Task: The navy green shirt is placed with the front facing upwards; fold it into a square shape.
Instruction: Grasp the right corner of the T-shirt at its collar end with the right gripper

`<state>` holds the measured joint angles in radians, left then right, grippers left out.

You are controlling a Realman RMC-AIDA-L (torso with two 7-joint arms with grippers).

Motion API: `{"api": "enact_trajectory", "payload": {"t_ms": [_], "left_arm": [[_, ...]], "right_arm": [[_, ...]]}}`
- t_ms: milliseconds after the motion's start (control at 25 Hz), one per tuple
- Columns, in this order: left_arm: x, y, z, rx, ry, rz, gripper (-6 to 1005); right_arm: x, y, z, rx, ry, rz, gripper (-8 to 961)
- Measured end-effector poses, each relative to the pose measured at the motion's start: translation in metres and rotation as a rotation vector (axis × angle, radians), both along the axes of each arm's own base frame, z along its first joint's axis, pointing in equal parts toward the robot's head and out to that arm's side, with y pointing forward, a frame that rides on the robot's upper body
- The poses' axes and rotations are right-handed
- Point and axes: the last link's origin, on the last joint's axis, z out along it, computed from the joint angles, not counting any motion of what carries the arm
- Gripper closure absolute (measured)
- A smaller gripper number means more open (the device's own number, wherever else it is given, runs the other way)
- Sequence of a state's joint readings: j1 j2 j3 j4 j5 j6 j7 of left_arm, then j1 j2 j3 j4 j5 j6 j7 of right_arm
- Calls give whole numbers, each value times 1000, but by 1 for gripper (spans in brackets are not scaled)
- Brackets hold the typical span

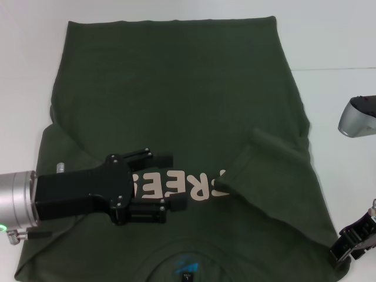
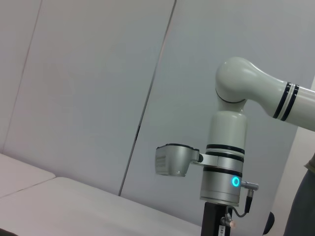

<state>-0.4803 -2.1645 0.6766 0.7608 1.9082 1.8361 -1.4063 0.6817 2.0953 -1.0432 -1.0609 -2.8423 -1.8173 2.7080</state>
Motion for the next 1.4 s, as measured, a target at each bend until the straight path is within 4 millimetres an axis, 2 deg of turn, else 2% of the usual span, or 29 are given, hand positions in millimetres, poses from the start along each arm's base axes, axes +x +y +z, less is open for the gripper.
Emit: {"api": "enact_trajectory", "payload": {"t_ms": [200, 400, 720, 920, 1160, 1400], "left_arm": [[0, 0, 0, 2, 0, -2, 81], [-1, -1, 0, 3, -1, 0, 82], [-3, -2, 0, 7, -2, 5, 84], [-4, -2, 1, 11, -4, 10, 85], [-12, -2, 9, 4, -37, 115, 86], [-37, -5, 42, -69, -49, 432, 87]], "right_arm": [[0, 0, 0, 1, -5, 0, 375], [0, -1, -2, -3, 1, 2, 455], [1, -4, -5, -15, -1, 0, 676], [2, -4, -4, -14, -1, 4, 898], [2, -4, 1, 13, 61, 53, 926], [-1, -3, 4, 64, 180, 155, 927]]}}
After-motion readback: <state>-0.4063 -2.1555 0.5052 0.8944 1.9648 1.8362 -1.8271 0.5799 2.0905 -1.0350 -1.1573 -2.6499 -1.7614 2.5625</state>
